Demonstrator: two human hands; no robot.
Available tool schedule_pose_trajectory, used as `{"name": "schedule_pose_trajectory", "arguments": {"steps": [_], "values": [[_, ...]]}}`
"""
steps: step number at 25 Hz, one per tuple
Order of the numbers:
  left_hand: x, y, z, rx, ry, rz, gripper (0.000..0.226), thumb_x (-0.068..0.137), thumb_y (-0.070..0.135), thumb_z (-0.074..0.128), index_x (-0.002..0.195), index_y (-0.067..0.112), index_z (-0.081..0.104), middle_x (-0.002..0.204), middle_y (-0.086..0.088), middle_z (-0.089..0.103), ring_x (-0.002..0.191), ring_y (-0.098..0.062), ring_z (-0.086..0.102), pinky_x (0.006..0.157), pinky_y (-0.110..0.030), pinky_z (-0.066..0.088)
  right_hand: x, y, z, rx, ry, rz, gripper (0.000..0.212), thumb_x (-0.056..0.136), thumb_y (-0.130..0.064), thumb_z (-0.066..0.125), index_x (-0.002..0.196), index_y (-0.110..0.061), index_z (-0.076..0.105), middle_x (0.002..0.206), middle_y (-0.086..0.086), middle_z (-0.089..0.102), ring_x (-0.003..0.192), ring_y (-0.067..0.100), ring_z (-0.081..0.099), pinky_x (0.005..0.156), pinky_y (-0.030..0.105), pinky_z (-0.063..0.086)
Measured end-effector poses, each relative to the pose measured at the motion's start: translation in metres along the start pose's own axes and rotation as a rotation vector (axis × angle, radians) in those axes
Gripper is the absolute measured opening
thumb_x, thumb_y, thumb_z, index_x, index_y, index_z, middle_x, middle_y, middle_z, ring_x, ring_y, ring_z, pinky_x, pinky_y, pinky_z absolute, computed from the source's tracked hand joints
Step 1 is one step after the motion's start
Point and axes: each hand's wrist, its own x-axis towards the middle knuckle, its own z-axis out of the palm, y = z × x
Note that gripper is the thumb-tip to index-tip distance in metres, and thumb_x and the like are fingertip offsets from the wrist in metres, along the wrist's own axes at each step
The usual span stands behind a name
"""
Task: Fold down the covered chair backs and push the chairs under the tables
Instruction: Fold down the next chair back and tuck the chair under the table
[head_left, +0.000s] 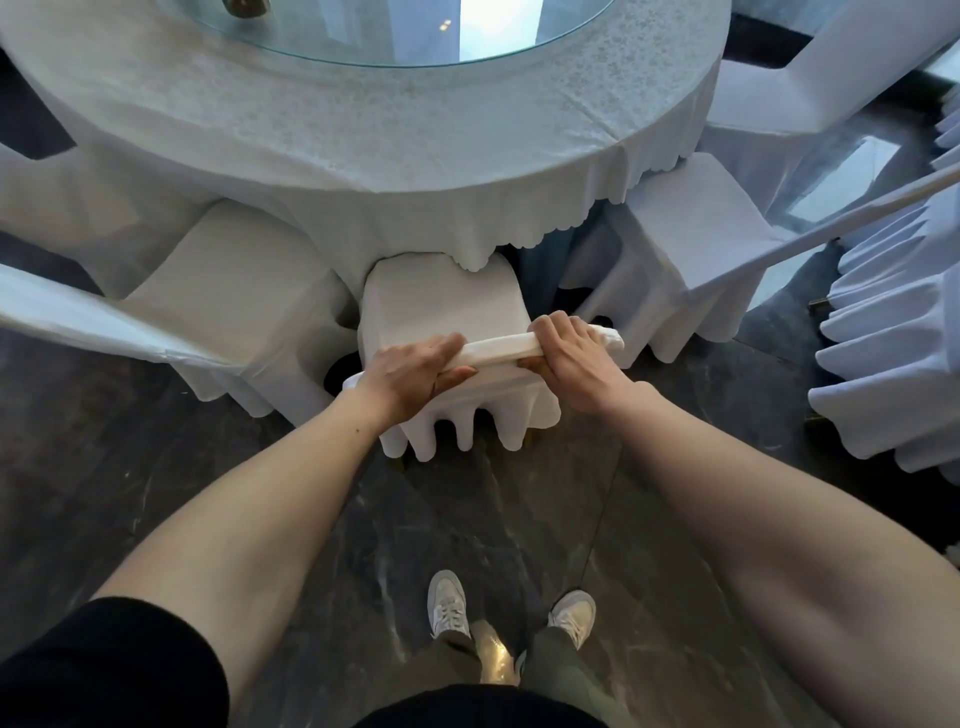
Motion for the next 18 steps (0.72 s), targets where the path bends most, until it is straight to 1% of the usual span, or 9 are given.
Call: {"name": "schedule_pose_trajectory", "arguments": {"steps": [2, 4, 6, 8, 10, 12, 15, 18], "values": [[-0.003, 0.003, -0.002, -0.017, -0.021, -0.021, 0.044, 0.095, 0.058, 0.031, 0.113, 0.021, 0.044, 0.099, -0.001, 0.056, 0.081, -0.026, 0.056, 0.064, -0.033, 0.031, -0.002, -0.001, 0.0, -0.005, -0.008, 0.001, 0.037, 0.096, -0.044, 0.048, 0.114, -0.012, 0.047, 0.108, 0.008, 0.046, 0.098, 0.028, 0.042, 0.087, 0.038, 0.03], [-0.009, 0.005, -0.003, -0.027, -0.034, -0.036, 0.044, 0.095, 0.057, 0.031, 0.114, 0.019, 0.044, 0.098, -0.001, 0.056, 0.081, -0.027, 0.056, 0.065, -0.034, 0.032, -0.005, -0.005, 0.002, -0.014, -0.021, 0.003, 0.039, 0.096, -0.046, 0.047, 0.117, -0.013, 0.047, 0.11, 0.009, 0.048, 0.1, 0.029, 0.043, 0.088, 0.039, 0.03], [-0.014, 0.007, -0.005, -0.042, -0.04, -0.059, 0.044, 0.096, 0.055, 0.031, 0.12, 0.02, 0.044, 0.104, -0.003, 0.057, 0.086, -0.03, 0.058, 0.067, -0.036, 0.036, -0.008, -0.01, 0.002, -0.018, -0.025, -0.001, 0.041, 0.097, -0.049, 0.044, 0.119, -0.014, 0.047, 0.111, 0.009, 0.049, 0.101, 0.029, 0.045, 0.089, 0.041, 0.033], [-0.02, 0.01, -0.003, -0.079, -0.023, -0.082, 0.047, 0.098, 0.052, 0.03, 0.13, 0.02, 0.041, 0.115, -0.007, 0.057, 0.095, -0.032, 0.057, 0.072, -0.037, 0.038, -0.013, -0.015, -0.002, 0.013, -0.026, -0.017, 0.044, 0.098, -0.049, 0.042, 0.126, -0.015, 0.046, 0.116, 0.009, 0.052, 0.107, 0.03, 0.046, 0.094, 0.043, 0.036], [-0.028, 0.019, 0.001, -0.085, 0.043, -0.065, 0.052, 0.099, 0.052, 0.028, 0.137, 0.018, 0.038, 0.123, -0.011, 0.056, 0.103, -0.033, 0.056, 0.082, -0.04, 0.04, -0.022, -0.019, -0.009, 0.103, -0.025, -0.035, 0.048, 0.1, -0.045, 0.039, 0.136, -0.014, 0.041, 0.13, 0.01, 0.05, 0.119, 0.03, 0.044, 0.101, 0.043, 0.036], [-0.035, 0.033, 0.004, -0.073, 0.126, -0.043, 0.056, 0.098, 0.052, 0.026, 0.14, 0.017, 0.035, 0.131, -0.011, 0.052, 0.111, -0.031, 0.053, 0.093, -0.045, 0.041, -0.035, -0.021, -0.019, 0.166, 0.02, -0.055, 0.049, 0.102, -0.041, 0.039, 0.142, -0.012, 0.037, 0.14, 0.011, 0.045, 0.128, 0.029, 0.041, 0.105, 0.042, 0.035], [-0.038, 0.068, 0.003, -0.059, 0.255, -0.016, 0.054, 0.097, 0.046, 0.032, 0.141, 0.015, 0.037, 0.139, -0.01, 0.045, 0.12, -0.028, 0.046, 0.101, -0.046, 0.038, -0.061, -0.01, -0.034, 0.084, 0.119, -0.102, 0.052, 0.102, -0.041, 0.038, 0.145, -0.013, 0.033, 0.147, 0.01, 0.041, 0.133, 0.026, 0.038, 0.109, 0.041, 0.031], [-0.026, 0.114, 0.003, -0.057, 0.281, 0.02, 0.055, 0.096, 0.046, 0.034, 0.14, 0.015, 0.039, 0.141, -0.011, 0.044, 0.124, -0.027, 0.044, 0.104, -0.046, 0.035, -0.087, 0.015, -0.051, 0.034, 0.189, -0.094, 0.053, 0.102, -0.041, 0.04, 0.146, -0.013, 0.033, 0.149, 0.012, 0.038, 0.136, 0.026, 0.035, 0.113, 0.037, 0.026]]}}
